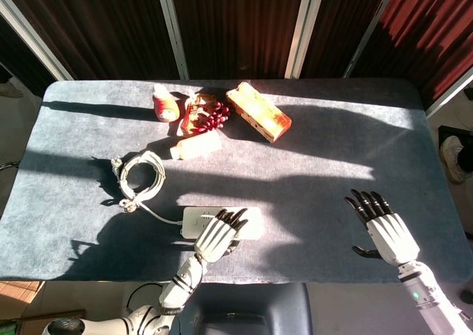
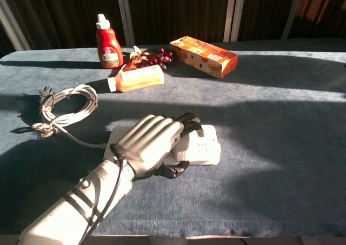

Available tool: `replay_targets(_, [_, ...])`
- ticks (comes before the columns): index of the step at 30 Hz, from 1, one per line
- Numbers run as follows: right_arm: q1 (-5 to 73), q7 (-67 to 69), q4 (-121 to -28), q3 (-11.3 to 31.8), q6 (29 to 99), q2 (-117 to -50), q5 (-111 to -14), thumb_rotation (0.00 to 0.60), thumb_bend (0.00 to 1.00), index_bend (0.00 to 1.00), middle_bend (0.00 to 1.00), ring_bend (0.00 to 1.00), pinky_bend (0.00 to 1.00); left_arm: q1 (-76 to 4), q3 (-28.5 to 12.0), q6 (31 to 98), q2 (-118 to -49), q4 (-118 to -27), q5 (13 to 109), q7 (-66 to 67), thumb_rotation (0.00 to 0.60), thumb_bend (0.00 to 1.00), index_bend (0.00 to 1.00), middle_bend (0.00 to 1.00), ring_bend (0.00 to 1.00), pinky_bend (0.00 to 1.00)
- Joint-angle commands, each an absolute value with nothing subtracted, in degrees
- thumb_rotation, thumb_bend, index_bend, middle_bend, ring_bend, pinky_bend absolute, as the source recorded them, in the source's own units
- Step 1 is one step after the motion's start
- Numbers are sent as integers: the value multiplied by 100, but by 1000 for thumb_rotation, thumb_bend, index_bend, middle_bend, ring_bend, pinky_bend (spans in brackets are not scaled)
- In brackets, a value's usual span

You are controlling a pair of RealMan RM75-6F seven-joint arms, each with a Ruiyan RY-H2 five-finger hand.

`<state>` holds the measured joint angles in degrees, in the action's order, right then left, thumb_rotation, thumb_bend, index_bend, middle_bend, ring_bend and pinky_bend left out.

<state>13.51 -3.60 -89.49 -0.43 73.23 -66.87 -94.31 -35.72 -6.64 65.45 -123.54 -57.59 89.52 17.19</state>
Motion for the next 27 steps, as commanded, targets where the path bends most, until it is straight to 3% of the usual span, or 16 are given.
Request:
replay_targets(1, [1698,-575,-8848,-21,6972,-6920,-9644,600,315,0,0,0,3,-3579,-665,6558,-12319,-5855,8922,1727,600,559,317,421,398,442])
replay_targets(7, [2278,-506,-8614,-119,6348,-7372,-10012,600,598,2,26,0,19,-3602,-694,6571,-12260,-6006,8859,1784,600,563,321,425,406,452])
replay_targets(17, [2786,-27,-7803,-475,6120,-8426,-10616,600,901,32,54,0,23,-3617,-638,6599,-12299,-6038,8823,1786,600,558,321,426,405,451])
replay_targets(27, [2930,237,-7504,-647,6048,-8964,-10566,600,969,32,54,0,23,-3632,-652,6694,-12296,-6130,8820,1829,600,558,322,425,405,451])
